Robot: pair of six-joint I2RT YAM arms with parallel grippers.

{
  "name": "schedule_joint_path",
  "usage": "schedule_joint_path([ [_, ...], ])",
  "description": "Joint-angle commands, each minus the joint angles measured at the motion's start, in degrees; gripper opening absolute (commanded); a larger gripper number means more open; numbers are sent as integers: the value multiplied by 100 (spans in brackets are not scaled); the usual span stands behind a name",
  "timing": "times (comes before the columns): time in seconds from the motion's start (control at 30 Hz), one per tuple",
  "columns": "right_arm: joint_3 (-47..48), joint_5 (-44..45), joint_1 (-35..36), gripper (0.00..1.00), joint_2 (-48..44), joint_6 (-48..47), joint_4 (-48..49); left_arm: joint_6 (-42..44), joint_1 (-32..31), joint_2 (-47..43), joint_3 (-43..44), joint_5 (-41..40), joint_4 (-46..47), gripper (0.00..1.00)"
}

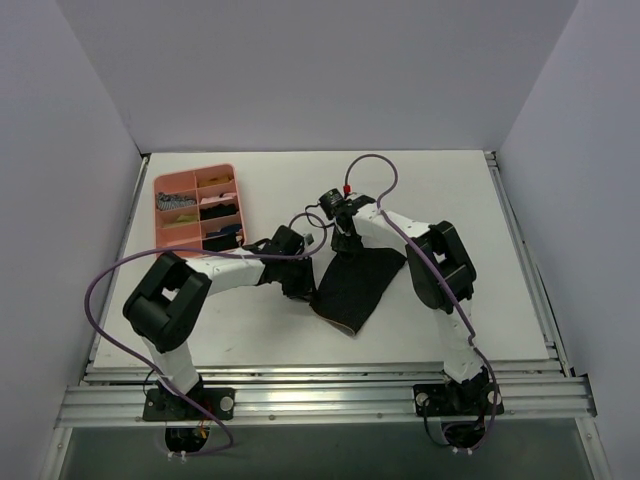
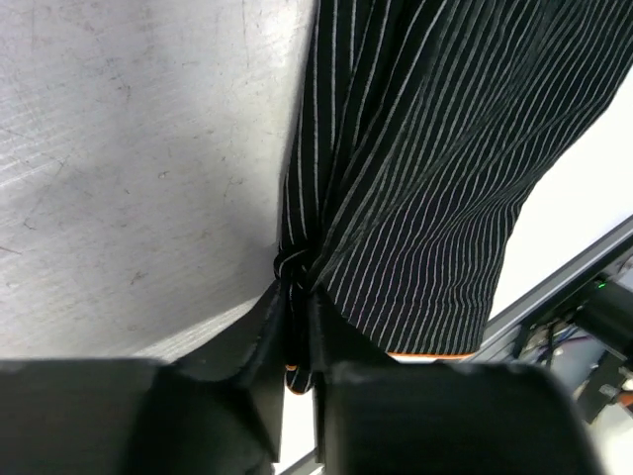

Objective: Roll the underwear
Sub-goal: Fold the underwear

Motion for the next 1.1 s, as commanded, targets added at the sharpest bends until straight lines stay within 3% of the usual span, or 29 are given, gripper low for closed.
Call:
schedule_joint_path([
  [0.0,-39,-125,74,10,-85,22,-11,156,-8,-89,-24,29,273,15],
  [0.03,-47,-142,74,3,-146,22,-20,226,1,-194,20,-93,142,7],
  [0.1,-39,-169,83,0,-226,31,-2,331,10,-308,81,-225,-8,2],
  [0.43,-64,-344,57,0,-779,-31,156,867,27,-828,556,-964,-957,2],
  [0.6,-408,-624,-22,0,-974,-83,507,956,18,-1083,600,-1008,-914,2],
  [0.9,-258,-968,-5,36,-604,-101,762,596,27,-600,232,-797,-598,2],
  [1.07,-13,-951,39,41,-332,-162,720,499,54,-310,214,-745,-475,2],
])
